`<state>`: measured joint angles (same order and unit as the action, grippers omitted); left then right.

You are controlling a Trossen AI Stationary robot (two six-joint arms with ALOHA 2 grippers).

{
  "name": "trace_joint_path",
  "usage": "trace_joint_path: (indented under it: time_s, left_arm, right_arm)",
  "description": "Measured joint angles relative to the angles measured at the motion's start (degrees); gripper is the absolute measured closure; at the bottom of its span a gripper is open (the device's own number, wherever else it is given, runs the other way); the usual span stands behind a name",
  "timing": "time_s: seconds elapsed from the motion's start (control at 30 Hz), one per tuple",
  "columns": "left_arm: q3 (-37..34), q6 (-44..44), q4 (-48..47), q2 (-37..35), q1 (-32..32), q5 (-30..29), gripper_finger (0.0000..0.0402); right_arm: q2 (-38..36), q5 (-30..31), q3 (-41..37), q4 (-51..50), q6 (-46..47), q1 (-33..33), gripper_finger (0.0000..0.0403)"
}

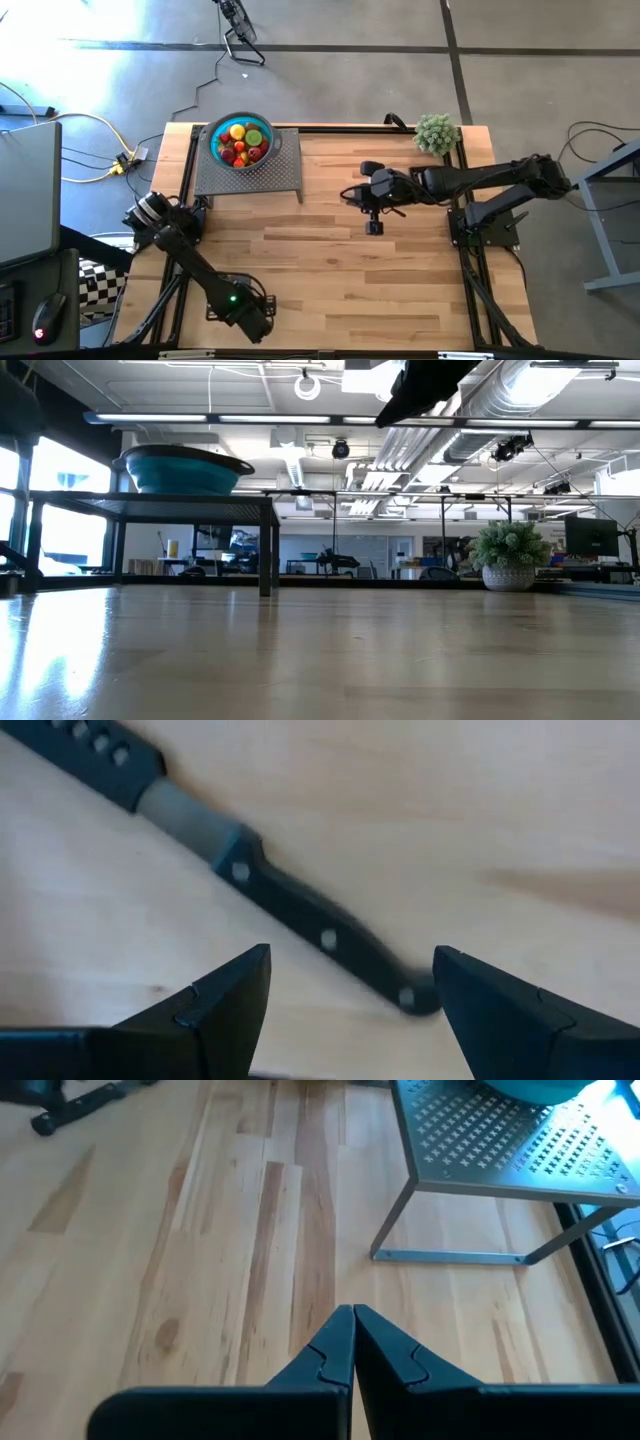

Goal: Pick & Place Fruit
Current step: Put the black knife on the shelf

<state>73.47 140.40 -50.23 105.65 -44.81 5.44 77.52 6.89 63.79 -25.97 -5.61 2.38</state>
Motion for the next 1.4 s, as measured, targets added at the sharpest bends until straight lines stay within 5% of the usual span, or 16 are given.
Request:
trace_joint_path:
  time_s: [0.43, 1.4]
  left_arm:
    - [-0.1, 0.1, -1.7, 2.9, 0.6, 5.5, 0.0128]
    - [0.1, -1.0, 3.1, 5.4, -0.8, 3.0, 0.0128]
  right_arm:
    - [0.0, -2.8, 0.0, -0.1, -0.3, -2.9, 0.0401]
    - [0.0, -2.8, -0.1, -0.1, -0.3, -2.9, 0.0401]
